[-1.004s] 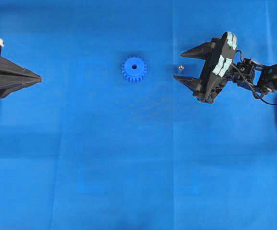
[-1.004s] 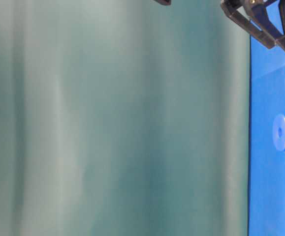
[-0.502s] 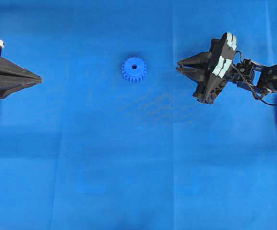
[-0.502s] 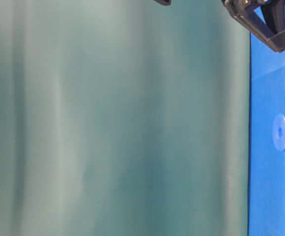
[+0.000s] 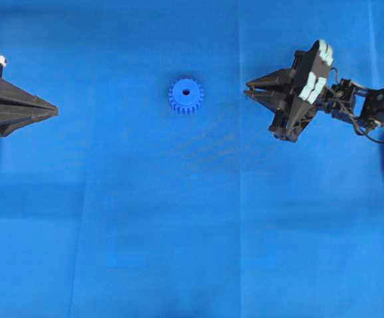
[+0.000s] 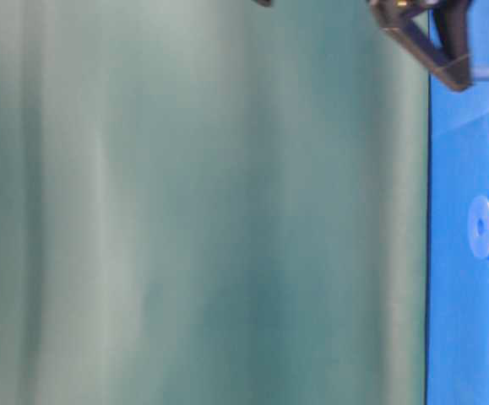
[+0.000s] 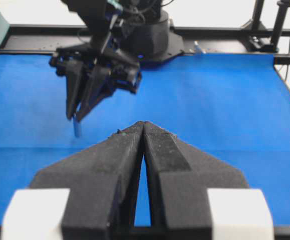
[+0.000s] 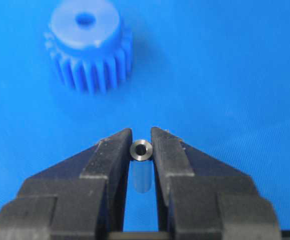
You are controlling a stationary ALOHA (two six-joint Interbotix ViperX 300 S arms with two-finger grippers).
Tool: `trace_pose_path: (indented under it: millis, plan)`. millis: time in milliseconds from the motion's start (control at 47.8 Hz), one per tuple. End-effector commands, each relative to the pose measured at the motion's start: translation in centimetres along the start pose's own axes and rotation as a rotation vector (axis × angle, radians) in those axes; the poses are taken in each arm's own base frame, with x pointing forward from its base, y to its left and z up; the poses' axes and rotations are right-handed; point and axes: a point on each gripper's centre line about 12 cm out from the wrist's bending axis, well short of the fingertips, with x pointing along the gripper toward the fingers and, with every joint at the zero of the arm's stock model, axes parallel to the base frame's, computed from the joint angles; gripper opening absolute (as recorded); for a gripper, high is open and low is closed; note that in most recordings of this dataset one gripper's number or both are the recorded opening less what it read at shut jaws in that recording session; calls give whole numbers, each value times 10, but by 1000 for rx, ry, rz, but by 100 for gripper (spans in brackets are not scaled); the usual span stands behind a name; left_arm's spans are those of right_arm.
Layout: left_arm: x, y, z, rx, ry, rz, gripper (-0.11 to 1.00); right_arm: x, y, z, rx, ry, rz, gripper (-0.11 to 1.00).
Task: Insert the shaft placed at a random location into the center hole of the small gear at another random location.
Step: 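Lift the silver shaft with the right gripper and carry it toward the blue gear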
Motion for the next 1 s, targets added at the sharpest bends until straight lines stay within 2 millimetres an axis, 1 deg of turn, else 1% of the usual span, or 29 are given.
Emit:
trace_pose_path:
  millis: [0,126,335,481,669,983]
  plan:
    - [1,-1,5,1,-15,-4,0,-7,5,24,9,-57,17,3]
    - [0,0,6,3,-21,-2,0,-13,6,34,15,-56,25,3]
    - [0,0,6,3,-21,-2,0,-14,6,34,13,-40,25,3]
    - [0,-1,7,3,-21,-4,0,-10,8,39,16,-51,27,3]
    - [0,-1,7,3,-21,-4,0,7,13,50,11,-64,36,3]
    - [0,0,6,1,-20,-2,0,52,32,70,-24,-43,77,3]
